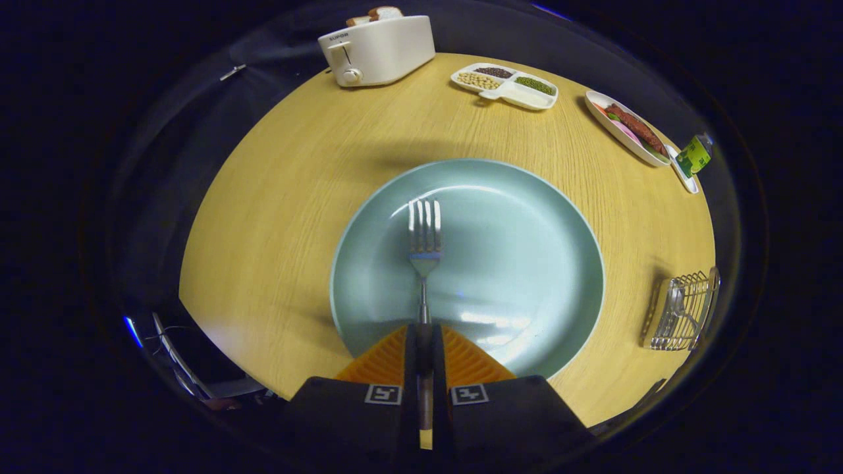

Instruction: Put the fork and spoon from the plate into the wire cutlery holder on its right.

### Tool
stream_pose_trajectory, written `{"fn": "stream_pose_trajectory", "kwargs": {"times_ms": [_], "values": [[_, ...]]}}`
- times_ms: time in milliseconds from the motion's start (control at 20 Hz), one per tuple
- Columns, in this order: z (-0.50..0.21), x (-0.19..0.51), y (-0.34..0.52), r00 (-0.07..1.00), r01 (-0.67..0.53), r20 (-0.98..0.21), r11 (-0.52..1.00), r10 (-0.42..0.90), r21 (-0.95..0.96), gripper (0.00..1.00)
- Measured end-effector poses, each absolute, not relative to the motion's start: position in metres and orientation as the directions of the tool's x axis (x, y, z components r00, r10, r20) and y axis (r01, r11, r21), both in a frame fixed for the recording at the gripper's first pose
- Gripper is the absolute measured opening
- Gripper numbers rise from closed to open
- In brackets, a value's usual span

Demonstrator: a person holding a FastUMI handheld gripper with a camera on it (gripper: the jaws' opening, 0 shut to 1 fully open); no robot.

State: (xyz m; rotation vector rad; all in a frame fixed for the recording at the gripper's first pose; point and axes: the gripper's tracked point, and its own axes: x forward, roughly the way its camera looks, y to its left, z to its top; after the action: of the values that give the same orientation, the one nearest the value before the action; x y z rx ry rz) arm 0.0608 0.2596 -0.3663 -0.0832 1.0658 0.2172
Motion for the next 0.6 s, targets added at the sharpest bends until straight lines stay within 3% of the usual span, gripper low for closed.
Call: {"fn": "stream_pose_trajectory", "kwargs": {"times_ms": [350,600], "values": [[-0.315,0.052,0.235,0.477,-0.211,-0.847,0.966,0.234,0.148,0.1],[-0.238,0.033,0.162,0.52,-0.226,-0.816,0.962,0.254,0.155,0.09]]}}
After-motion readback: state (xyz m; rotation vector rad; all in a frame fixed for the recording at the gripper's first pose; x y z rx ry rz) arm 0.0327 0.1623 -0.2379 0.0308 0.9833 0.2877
